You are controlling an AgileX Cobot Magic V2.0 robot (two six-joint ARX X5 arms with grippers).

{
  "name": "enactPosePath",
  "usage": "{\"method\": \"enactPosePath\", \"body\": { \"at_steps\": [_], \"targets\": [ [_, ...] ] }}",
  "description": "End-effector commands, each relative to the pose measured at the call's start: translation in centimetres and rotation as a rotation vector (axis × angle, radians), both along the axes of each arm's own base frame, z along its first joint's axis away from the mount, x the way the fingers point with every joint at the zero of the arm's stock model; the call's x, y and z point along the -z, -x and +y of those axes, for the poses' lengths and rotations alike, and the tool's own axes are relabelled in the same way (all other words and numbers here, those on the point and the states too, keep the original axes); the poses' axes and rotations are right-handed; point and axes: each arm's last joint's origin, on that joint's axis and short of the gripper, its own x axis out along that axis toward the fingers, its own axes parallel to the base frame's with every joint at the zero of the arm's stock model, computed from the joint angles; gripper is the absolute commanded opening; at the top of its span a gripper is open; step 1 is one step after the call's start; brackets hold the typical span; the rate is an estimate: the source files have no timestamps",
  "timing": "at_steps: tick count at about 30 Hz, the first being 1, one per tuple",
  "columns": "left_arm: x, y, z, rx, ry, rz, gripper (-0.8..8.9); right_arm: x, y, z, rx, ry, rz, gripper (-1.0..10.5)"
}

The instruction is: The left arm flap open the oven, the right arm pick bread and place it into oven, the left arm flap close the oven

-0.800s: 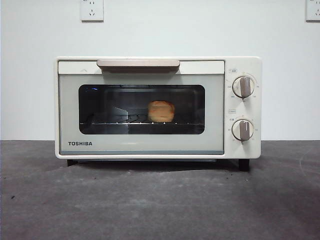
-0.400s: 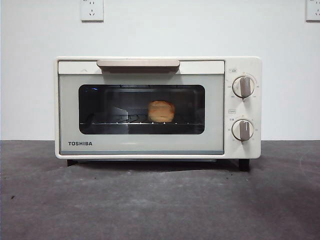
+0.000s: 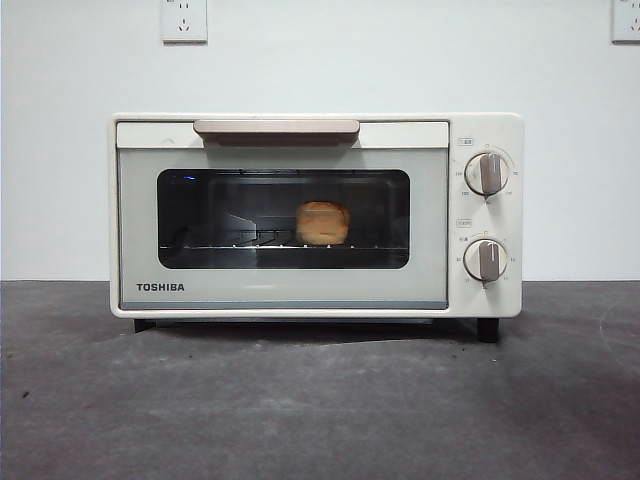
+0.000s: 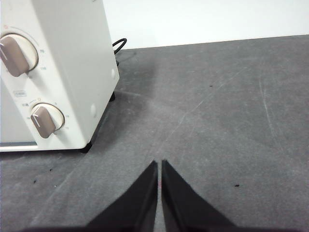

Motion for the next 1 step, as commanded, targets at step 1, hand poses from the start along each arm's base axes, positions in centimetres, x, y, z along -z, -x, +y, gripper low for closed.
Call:
{"method": "enactPosePath", "body": {
  "at_steps": [1],
  "targets": [
    [0.75, -0.09, 0.04, -0.006, 0.007, 0.026, 0.12, 0.1, -0.03, 0.03, -0.002, -0.014, -0.004, 0.1]
  ]
}}
